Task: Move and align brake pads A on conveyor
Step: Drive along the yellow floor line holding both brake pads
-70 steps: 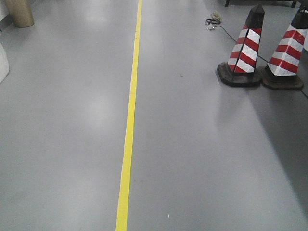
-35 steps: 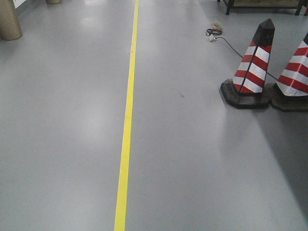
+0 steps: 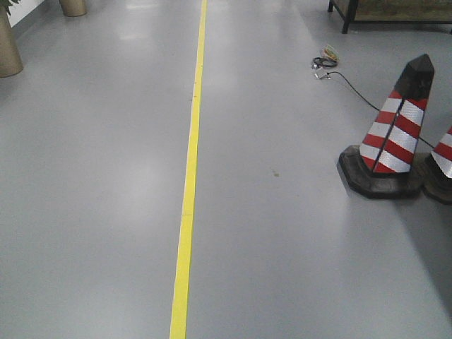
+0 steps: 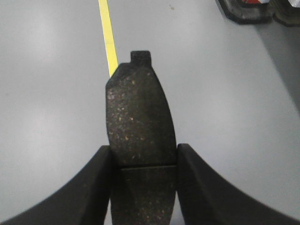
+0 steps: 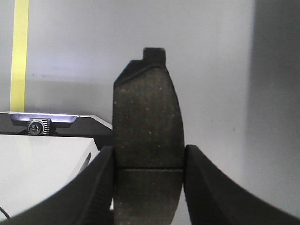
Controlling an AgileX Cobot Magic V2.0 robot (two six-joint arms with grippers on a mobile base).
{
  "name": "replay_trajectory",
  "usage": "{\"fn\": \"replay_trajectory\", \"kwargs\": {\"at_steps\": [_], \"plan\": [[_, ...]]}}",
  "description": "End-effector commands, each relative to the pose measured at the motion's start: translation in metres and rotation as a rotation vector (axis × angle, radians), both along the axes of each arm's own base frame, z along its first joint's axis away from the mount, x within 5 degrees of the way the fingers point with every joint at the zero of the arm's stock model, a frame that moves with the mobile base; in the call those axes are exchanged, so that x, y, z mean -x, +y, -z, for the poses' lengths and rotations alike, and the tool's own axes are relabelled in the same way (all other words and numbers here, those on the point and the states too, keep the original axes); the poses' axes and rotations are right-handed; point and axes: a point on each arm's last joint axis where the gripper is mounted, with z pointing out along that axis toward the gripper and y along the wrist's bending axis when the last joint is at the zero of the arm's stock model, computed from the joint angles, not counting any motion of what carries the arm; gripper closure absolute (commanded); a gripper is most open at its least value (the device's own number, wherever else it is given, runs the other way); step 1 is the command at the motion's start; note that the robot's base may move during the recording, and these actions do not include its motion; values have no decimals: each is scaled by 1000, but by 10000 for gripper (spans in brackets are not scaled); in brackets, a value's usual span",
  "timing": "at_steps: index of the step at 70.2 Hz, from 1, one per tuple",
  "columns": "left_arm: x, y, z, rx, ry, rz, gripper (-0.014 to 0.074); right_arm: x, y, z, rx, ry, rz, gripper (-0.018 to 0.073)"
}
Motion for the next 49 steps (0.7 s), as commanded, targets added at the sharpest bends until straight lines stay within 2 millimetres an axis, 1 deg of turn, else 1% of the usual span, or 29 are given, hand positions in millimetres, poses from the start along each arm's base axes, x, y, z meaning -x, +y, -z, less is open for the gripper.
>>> {"fn": "replay_trajectory", "kwargs": {"at_steps": [1,49], "plan": [[-4,-2,-14,35,-93,11,603,0,-3,-7,31,2,6,541],[-4,-2,-14,35,-93,11,603,0,-3,-7,31,2,6,541]]}}
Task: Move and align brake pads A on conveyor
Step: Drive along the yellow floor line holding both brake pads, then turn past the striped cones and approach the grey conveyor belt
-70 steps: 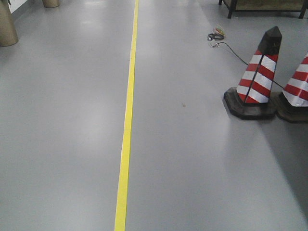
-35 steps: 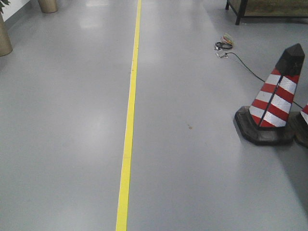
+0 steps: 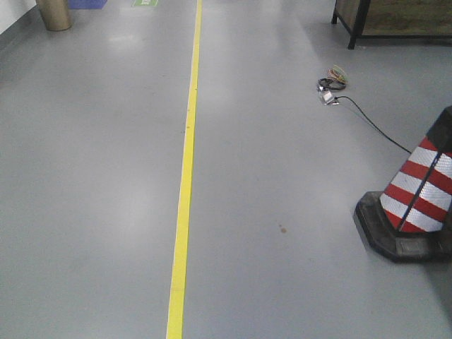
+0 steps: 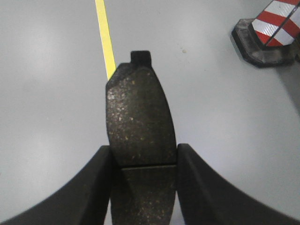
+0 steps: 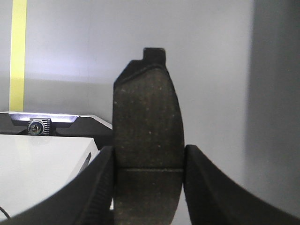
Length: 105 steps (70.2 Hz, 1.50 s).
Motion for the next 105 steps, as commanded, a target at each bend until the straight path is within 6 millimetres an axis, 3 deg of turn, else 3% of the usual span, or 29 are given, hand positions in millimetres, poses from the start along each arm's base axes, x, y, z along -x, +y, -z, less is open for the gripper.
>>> {"fn": "replay_trajectory", "kwargs": {"at_steps": [1,105], "plan": [[-4,-2,-14,35,-93,11,603,0,-3,-7,31,2,6,541],[-4,-2,-14,35,-93,11,603,-1,-3,-8,28,-7,4,541]]}}
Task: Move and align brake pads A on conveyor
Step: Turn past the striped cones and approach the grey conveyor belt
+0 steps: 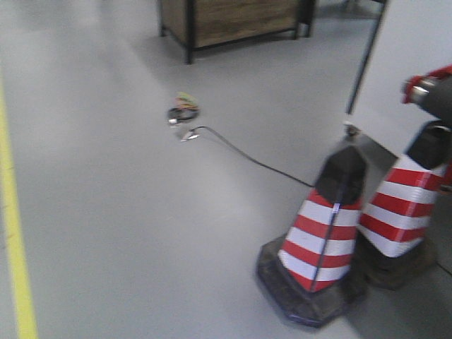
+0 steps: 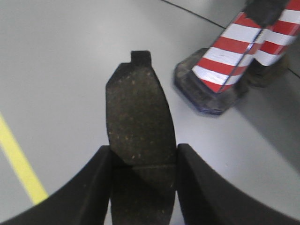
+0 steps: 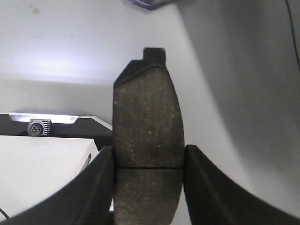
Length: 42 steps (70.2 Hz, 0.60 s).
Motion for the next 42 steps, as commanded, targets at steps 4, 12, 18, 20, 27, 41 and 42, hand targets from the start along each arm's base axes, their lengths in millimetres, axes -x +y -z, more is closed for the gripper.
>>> {"fn": "replay_trajectory", "kwargs": {"at_steps": [4,12,18,20,27,41,42], "plan": [[-4,-3,-14,37,-92,11,603,0,-3,-7,30,-3,5,541],[-4,-3,-14,37,-92,11,603,0,-3,-7,30,-3,5,541],[-4,-3,-14,37,-92,11,603,0,-3,-7,30,-3,5,541],[-4,-3,-14,37,-92,11,603,0,-3,-7,30,-3,5,541],[-4,-3,-14,37,-92,11,603,0,-3,-7,30,-3,5,541],[-4,-3,-14,37,-92,11,603,0,-3,-7,30,-3,5,541],[-4,-3,-14,37,-92,11,603,0,-3,-7,30,-3,5,541]]}}
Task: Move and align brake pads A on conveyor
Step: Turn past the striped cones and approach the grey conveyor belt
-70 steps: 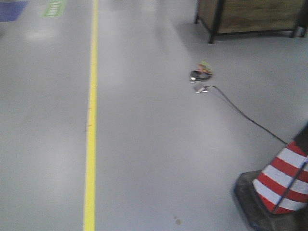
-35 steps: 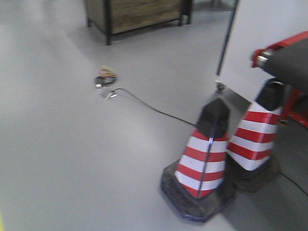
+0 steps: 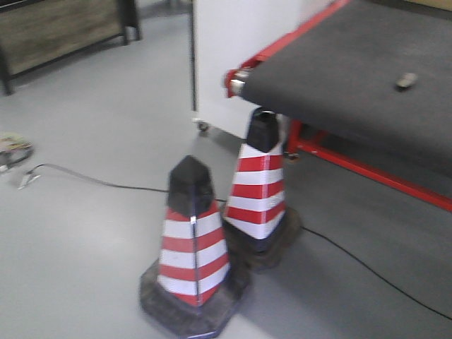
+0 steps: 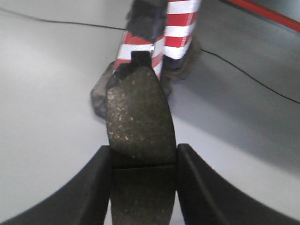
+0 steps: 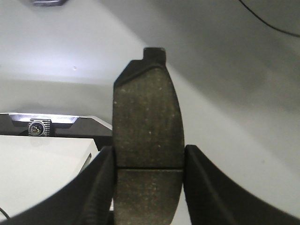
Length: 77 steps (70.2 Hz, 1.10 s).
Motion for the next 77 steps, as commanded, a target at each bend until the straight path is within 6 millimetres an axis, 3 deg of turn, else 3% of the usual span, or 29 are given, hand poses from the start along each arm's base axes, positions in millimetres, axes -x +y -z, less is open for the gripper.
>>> {"fn": "replay_trajectory", "kwargs": {"at_steps": [1,77], "plan": [[-4,-3,-14,37,-92,11,603,0,-3,-8,30,-3,5,541],[-4,-2,-14,36,-92,11,603,0,-3,-7,27,-3,5,541]]}}
